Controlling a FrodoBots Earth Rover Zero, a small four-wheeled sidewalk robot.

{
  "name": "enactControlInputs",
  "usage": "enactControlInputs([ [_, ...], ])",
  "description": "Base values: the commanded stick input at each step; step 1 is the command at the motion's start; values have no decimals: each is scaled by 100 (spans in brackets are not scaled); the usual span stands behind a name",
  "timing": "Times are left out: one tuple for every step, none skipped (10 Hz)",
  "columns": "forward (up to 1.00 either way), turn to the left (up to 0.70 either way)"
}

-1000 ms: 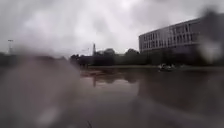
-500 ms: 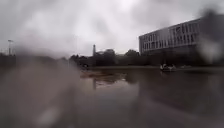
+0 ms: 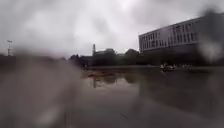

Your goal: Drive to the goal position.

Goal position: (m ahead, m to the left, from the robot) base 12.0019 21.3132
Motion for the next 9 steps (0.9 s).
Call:
enactControlInputs([
  [70, 0],
  [70, 0],
  [70, 0],
  [70, 0],
  [70, 0],
  [70, 0],
  [70, 0],
  [70, 0],
  [70, 0],
])
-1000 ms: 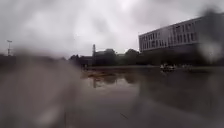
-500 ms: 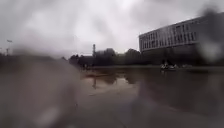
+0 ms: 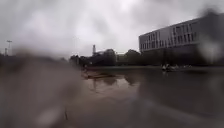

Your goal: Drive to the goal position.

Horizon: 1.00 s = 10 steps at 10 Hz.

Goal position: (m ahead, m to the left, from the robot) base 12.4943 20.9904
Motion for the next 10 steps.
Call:
enactControlInputs([
  [70, 0],
  [70, 0],
  [70, 0],
  [70, 0],
  [70, 0],
  [70, 0],
  [70, 0],
  [70, 0],
  [70, 0],
  [70, 0],
])
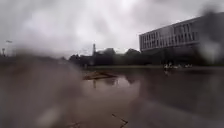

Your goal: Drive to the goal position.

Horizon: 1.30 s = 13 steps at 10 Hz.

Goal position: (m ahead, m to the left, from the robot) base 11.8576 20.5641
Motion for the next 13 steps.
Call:
enactControlInputs([
  [70, 0],
  [70, 0],
  [70, 0],
  [70, 0],
  [70, 0],
  [70, 0],
  [70, 0],
  [70, 0],
  [70, 0],
  [70, 0],
  [70, 0],
  [70, 0],
  [70, 0],
])
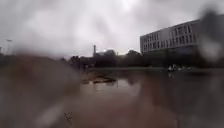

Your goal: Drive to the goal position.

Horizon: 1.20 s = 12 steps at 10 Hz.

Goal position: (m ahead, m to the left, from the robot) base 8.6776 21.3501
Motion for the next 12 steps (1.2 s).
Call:
enactControlInputs([
  [70, -10],
  [70, -22],
  [70, -33],
  [70, -10],
  [70, 0],
  [70, 0],
  [70, 0],
  [70, 0],
  [70, 0],
  [70, 0],
  [70, 0],
  [70, 0],
])
